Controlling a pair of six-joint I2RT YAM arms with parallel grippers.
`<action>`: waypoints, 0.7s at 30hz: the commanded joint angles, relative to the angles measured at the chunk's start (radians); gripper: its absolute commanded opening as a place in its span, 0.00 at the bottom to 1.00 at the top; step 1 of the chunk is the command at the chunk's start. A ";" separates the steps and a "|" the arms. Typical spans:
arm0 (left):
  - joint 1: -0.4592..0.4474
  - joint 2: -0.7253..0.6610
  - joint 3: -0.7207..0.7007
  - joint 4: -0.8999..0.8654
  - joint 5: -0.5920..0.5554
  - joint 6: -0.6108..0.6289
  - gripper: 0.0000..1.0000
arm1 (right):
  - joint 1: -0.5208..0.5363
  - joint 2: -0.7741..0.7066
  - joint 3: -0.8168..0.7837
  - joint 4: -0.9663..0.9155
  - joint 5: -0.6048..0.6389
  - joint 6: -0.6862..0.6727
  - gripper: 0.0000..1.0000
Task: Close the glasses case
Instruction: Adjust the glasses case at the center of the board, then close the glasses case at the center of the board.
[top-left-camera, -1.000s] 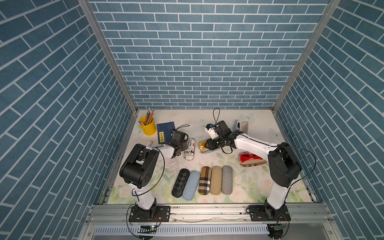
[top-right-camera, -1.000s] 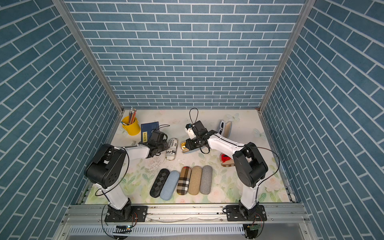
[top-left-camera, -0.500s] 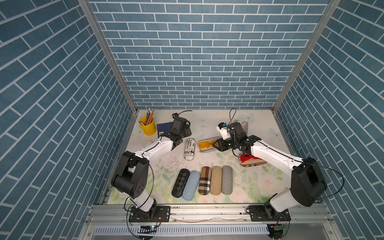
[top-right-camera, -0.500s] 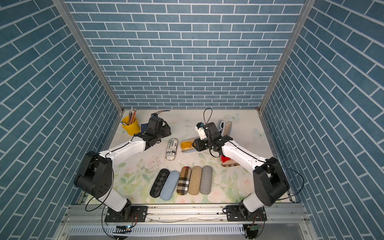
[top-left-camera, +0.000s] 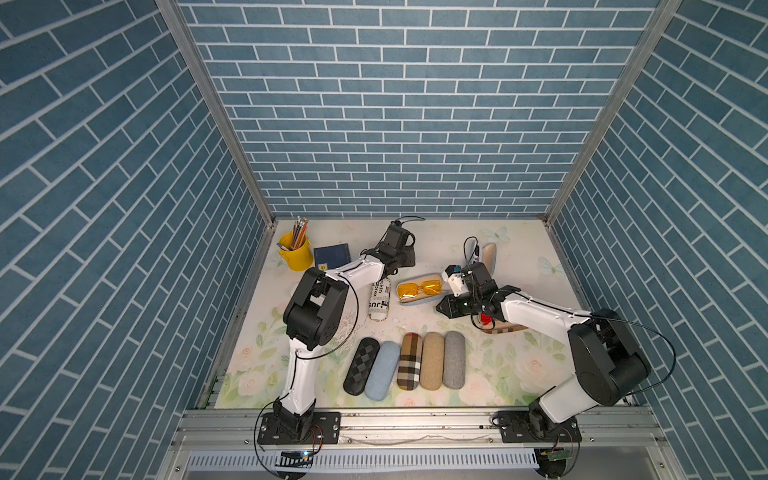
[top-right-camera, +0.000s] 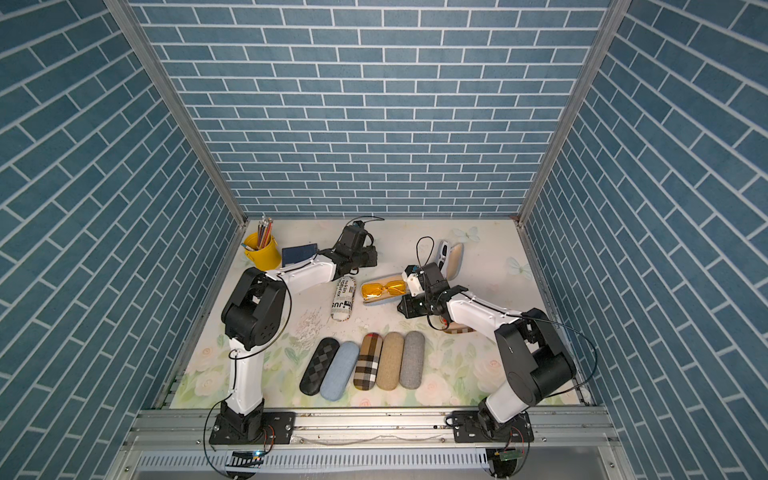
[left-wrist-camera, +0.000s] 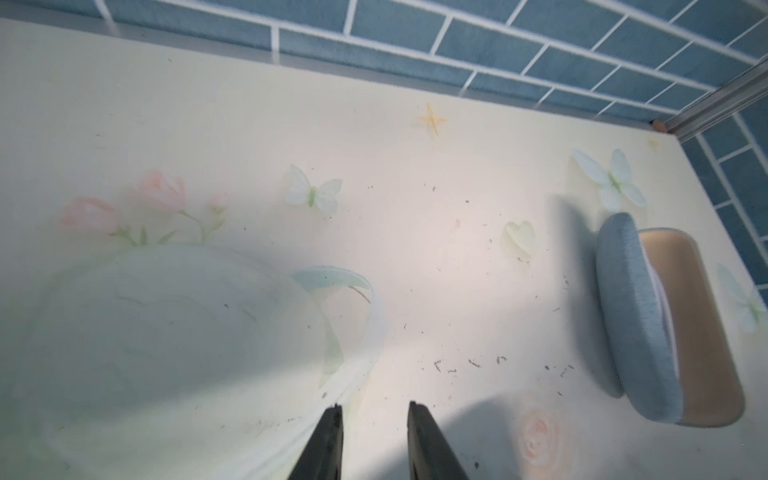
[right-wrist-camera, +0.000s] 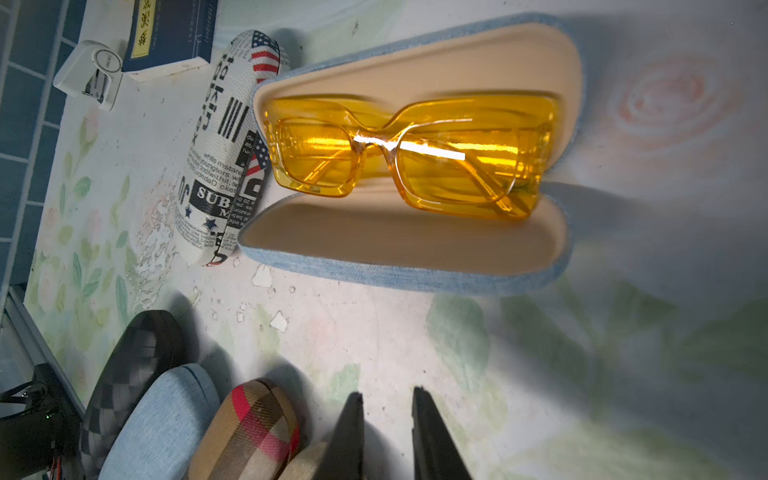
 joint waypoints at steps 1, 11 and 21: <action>-0.009 0.033 0.043 -0.032 0.015 0.029 0.30 | -0.004 0.039 0.000 0.045 -0.010 0.014 0.21; -0.015 0.002 -0.064 -0.010 0.025 0.021 0.20 | -0.027 0.125 0.113 0.040 -0.001 -0.001 0.21; -0.015 -0.092 -0.193 0.004 -0.003 0.022 0.17 | -0.040 0.240 0.266 -0.004 -0.016 -0.032 0.22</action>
